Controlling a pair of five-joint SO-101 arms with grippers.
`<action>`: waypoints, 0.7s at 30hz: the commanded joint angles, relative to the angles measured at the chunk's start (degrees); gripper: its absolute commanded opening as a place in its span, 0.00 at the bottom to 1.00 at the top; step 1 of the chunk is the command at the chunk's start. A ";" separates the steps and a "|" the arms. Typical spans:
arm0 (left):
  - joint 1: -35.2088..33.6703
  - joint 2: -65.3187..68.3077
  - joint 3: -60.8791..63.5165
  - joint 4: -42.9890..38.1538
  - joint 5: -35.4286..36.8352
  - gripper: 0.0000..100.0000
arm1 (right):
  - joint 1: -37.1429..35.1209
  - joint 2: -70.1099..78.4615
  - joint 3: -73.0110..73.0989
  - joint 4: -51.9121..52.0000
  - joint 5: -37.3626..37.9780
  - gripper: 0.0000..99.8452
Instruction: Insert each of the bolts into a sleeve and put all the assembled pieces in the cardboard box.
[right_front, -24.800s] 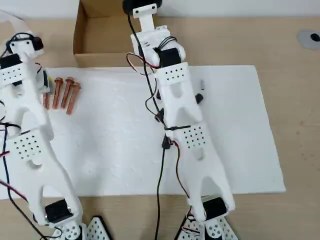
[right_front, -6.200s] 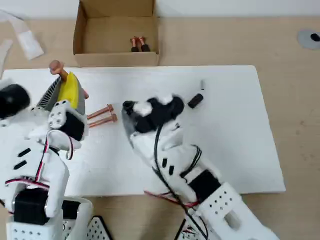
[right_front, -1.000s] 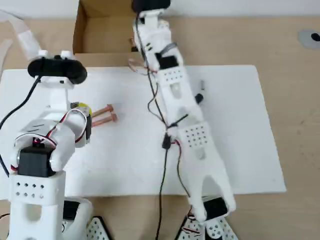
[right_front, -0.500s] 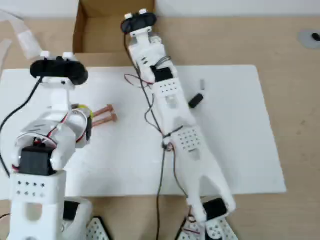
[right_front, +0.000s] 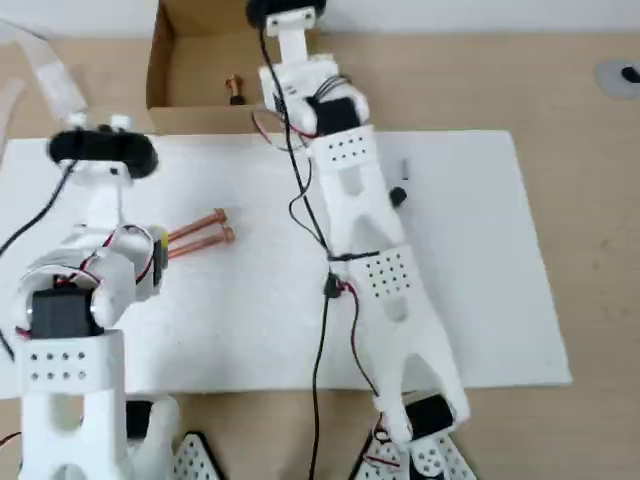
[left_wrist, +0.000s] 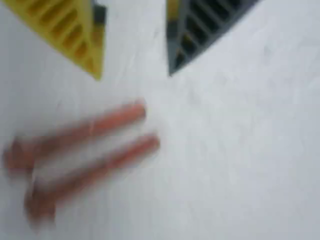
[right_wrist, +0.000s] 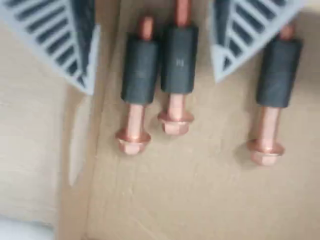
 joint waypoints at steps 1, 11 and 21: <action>-1.05 2.86 -0.18 1.93 -5.89 0.10 | -0.75 -10.42 -2.59 13.01 -1.14 0.19; -0.53 13.41 0.18 -7.56 -13.01 0.10 | 2.59 -20.88 -2.07 34.37 -2.20 0.19; 0.09 30.55 -0.18 -13.36 -24.97 0.10 | 2.24 -34.33 4.70 34.55 -2.90 0.19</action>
